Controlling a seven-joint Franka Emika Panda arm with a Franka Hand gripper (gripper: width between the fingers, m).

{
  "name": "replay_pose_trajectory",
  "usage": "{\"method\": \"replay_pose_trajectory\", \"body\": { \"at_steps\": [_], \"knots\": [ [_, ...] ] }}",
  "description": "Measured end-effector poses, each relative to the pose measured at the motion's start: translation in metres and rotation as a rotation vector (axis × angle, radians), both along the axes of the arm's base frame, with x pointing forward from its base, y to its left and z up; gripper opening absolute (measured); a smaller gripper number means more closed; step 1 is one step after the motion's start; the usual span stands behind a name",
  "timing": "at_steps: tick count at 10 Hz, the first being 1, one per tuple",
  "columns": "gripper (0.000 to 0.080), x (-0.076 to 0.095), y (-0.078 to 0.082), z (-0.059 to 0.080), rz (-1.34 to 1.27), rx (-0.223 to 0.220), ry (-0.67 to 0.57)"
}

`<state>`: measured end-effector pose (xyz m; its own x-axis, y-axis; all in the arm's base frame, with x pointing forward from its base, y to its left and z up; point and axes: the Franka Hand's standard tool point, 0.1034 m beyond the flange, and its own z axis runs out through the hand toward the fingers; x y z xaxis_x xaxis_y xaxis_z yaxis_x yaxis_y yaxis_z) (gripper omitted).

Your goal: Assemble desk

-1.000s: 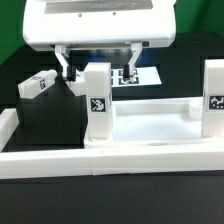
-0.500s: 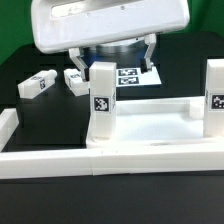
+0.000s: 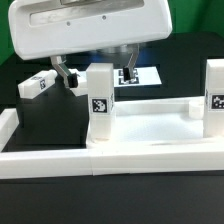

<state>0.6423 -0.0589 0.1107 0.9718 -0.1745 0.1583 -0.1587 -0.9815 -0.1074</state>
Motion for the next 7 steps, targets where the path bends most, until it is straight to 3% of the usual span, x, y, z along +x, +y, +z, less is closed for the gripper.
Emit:
{"method": "replay_pose_trajectory", "body": {
  "at_steps": [1, 3, 5, 7],
  "knots": [
    [0.0640, 0.0000, 0.0000, -0.0001, -0.009, 0.002, 0.001],
    [0.0297, 0.0000, -0.0016, 0.0001, -0.096, 0.015, 0.006],
    [0.0298, -0.0007, -0.0047, -0.0006, -0.229, 0.037, 0.017],
    [0.0298, 0.0000, -0.0076, -0.0010, -0.534, 0.095, 0.039]
  ]
}}
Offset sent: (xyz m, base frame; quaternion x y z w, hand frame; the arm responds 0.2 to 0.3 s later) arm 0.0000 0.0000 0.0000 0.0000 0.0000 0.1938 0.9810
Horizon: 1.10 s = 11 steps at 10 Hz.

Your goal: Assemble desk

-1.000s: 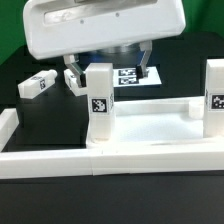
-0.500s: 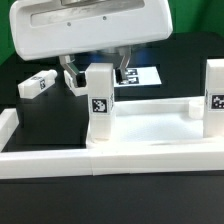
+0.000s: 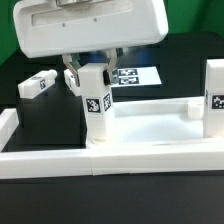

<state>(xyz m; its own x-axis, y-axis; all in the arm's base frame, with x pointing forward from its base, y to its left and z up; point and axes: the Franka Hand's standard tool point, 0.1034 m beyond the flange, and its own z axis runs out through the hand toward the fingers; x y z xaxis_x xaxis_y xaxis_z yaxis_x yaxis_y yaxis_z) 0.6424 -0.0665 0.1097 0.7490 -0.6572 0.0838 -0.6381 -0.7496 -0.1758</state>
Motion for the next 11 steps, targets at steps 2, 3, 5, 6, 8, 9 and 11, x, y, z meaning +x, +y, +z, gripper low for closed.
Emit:
{"method": "replay_pose_trajectory", "body": {
  "at_steps": [2, 3, 5, 6, 8, 9, 11],
  "knots": [
    [0.0298, -0.001, 0.002, -0.001, -0.428, 0.090, 0.043],
    [0.0298, -0.001, 0.000, -0.001, -0.571, 0.144, 0.063],
    [0.0298, 0.000, 0.005, -0.001, -0.687, 0.177, 0.101],
    [0.0298, 0.000, 0.009, 0.000, -0.744, 0.188, 0.112],
    [0.0297, 0.000, 0.009, -0.001, -0.686, 0.178, 0.104],
    [0.0394, 0.000, 0.012, -0.003, -0.490, 0.134, 0.068],
    [0.0617, -0.007, 0.017, -0.004, -0.088, 0.083, 0.092]
  ]
}}
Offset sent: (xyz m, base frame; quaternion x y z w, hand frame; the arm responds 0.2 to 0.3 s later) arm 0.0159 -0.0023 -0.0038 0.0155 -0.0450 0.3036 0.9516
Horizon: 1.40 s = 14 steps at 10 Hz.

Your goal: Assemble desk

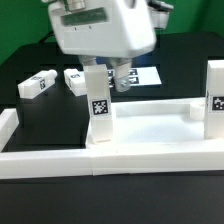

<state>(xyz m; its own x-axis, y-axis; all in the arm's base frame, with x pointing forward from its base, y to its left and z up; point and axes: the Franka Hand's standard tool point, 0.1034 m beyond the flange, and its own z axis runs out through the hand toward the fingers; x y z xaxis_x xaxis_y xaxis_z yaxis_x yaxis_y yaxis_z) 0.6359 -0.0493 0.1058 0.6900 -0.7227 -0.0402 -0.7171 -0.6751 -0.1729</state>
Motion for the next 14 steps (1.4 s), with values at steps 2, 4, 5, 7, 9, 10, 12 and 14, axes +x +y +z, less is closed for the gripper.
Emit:
{"method": "replay_pose_trajectory", "body": {
  "at_steps": [2, 4, 5, 7, 9, 10, 12, 14],
  "knots": [
    [0.0643, 0.001, -0.001, 0.001, 0.086, -0.014, -0.021],
    [0.0648, 0.001, -0.003, 0.001, 0.240, -0.032, -0.043],
    [0.0649, 0.002, -0.010, 0.005, 0.458, -0.070, -0.038],
    [0.0649, 0.009, -0.012, 0.009, 0.749, -0.099, -0.033],
    [0.0533, 0.009, -0.012, 0.008, 0.741, -0.099, -0.032],
    [0.0533, 0.009, -0.012, 0.008, 0.728, -0.098, -0.030],
    [0.0294, 0.009, -0.014, 0.008, 0.654, -0.096, -0.021],
    [0.0294, 0.009, -0.014, 0.008, 0.535, -0.088, -0.006]
  ]
}}
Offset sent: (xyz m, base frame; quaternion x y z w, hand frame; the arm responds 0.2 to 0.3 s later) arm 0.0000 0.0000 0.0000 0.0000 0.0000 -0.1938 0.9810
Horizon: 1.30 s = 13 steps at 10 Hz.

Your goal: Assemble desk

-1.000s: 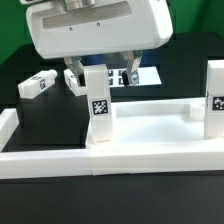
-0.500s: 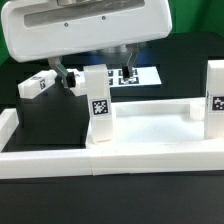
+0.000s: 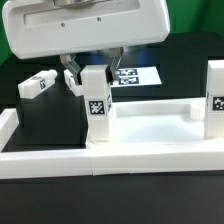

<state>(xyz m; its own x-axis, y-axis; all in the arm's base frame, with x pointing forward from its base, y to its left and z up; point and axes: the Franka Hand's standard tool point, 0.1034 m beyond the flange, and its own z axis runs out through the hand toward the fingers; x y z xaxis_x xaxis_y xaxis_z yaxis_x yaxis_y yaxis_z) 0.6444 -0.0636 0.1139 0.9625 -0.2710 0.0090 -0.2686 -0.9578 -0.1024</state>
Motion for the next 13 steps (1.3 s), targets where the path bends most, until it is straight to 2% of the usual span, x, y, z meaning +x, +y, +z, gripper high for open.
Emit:
{"method": "replay_pose_trajectory", "body": {
  "at_steps": [1, 3, 4, 5, 6, 8, 11, 12, 13],
  "knots": [
    [0.0294, 0.0001, 0.0004, 0.0001, -0.110, 0.004, 0.010],
    [0.0294, 0.0031, 0.0041, 0.0008, -0.522, 0.003, 0.027],
    [0.0294, 0.0041, 0.0039, -0.0001, -0.696, 0.019, 0.048],
    [0.0294, 0.0043, 0.0019, -0.0019, -0.965, 0.070, 0.080],
    [0.0294, 0.0041, 0.0021, -0.0022, -1.093, 0.099, 0.099],
    [0.0294, 0.0045, 0.0046, -0.0021, -1.299, 0.124, 0.132],
    [0.0293, 0.0048, 0.0078, -0.0027, -1.233, 0.120, 0.122],
    [0.0385, 0.0050, 0.0048, -0.0034, -0.992, 0.098, 0.078],
    [0.0526, 0.0042, 0.0042, -0.0029, -0.750, 0.074, 0.052]
  ]
}}
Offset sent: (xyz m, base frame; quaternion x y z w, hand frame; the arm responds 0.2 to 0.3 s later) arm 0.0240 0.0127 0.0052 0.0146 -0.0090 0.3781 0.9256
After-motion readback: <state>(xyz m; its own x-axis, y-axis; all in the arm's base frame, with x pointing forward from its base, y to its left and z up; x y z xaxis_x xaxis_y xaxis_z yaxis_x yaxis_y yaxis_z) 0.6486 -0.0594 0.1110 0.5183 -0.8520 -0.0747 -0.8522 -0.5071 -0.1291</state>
